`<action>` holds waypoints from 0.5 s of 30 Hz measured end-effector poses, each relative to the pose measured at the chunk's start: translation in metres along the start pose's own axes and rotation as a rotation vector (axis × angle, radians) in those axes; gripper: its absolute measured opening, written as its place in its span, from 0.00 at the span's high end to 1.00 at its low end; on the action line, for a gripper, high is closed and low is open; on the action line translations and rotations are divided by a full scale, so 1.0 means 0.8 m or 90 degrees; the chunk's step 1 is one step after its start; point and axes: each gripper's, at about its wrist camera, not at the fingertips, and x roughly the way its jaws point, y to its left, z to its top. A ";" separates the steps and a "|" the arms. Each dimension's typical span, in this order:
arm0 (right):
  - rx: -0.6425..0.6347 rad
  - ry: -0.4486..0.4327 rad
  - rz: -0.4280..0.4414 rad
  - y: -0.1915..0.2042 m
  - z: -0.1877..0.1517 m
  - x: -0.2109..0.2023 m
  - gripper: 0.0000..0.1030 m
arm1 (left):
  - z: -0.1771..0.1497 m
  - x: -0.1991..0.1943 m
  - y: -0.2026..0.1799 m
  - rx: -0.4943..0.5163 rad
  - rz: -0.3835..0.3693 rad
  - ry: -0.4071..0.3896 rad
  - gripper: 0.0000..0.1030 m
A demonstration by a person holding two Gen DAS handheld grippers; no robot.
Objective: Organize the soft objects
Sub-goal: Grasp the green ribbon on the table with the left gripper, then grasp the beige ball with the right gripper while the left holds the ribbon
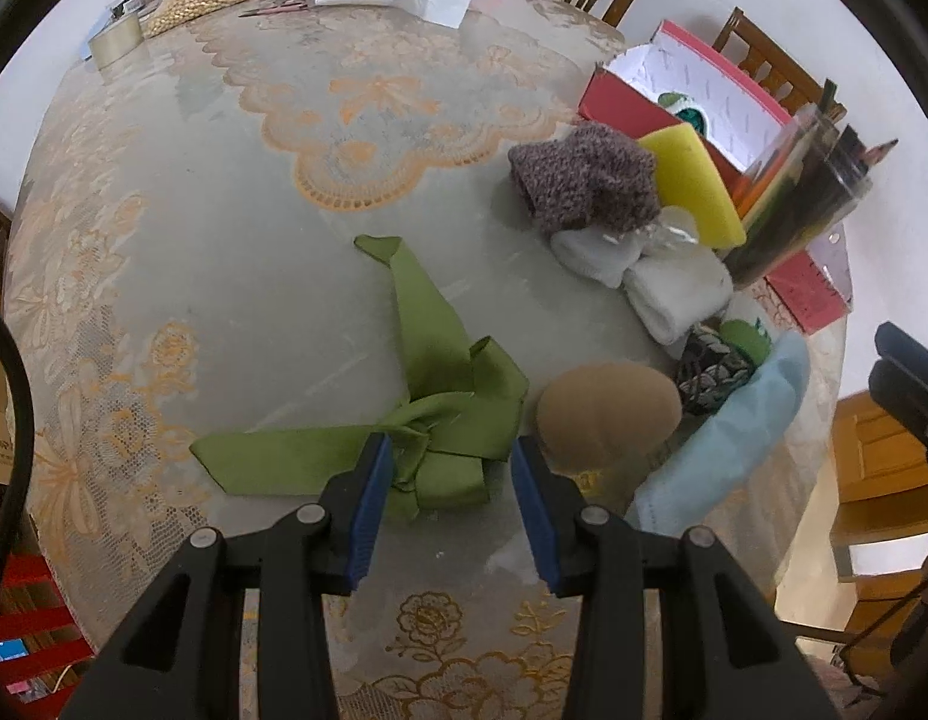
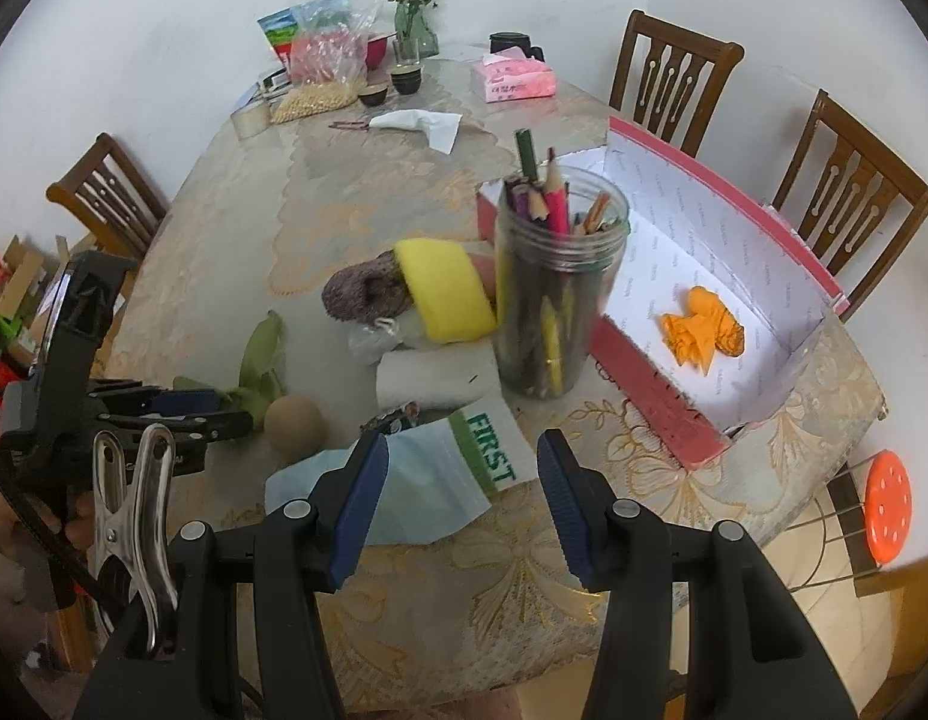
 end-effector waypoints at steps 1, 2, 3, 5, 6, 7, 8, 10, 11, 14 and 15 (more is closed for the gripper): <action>-0.002 0.002 0.000 0.001 0.000 0.001 0.48 | -0.001 0.001 0.000 0.001 0.001 0.000 0.58; -0.003 0.004 0.000 0.003 -0.001 0.002 0.48 | -0.001 0.003 0.001 0.000 0.002 0.000 0.58; -0.005 0.006 0.000 0.004 -0.001 0.003 0.48 | -0.002 0.004 0.002 -0.005 0.004 -0.001 0.58; -0.009 0.010 0.001 0.008 -0.003 0.005 0.48 | -0.002 0.007 0.004 -0.014 0.000 -0.005 0.58; -0.011 0.012 0.002 0.010 -0.003 0.006 0.48 | -0.001 0.008 0.005 -0.018 -0.002 -0.007 0.58; -0.013 0.014 0.002 0.013 -0.003 0.007 0.48 | -0.001 0.008 0.006 -0.021 -0.005 -0.009 0.58; -0.017 0.016 0.003 0.015 -0.003 0.009 0.48 | -0.001 0.008 0.008 -0.024 -0.009 -0.011 0.58; -0.023 0.019 0.005 0.019 -0.003 0.011 0.48 | 0.000 0.008 0.010 -0.029 -0.014 -0.015 0.59; -0.026 0.020 0.006 0.021 -0.002 0.012 0.48 | 0.000 0.008 0.012 -0.031 -0.014 -0.018 0.64; -0.032 0.024 0.012 0.027 0.000 0.017 0.48 | -0.002 0.007 0.021 -0.047 -0.008 -0.031 0.79; -0.035 0.026 0.015 0.029 0.000 0.019 0.48 | -0.003 0.007 0.024 -0.053 -0.009 -0.034 0.81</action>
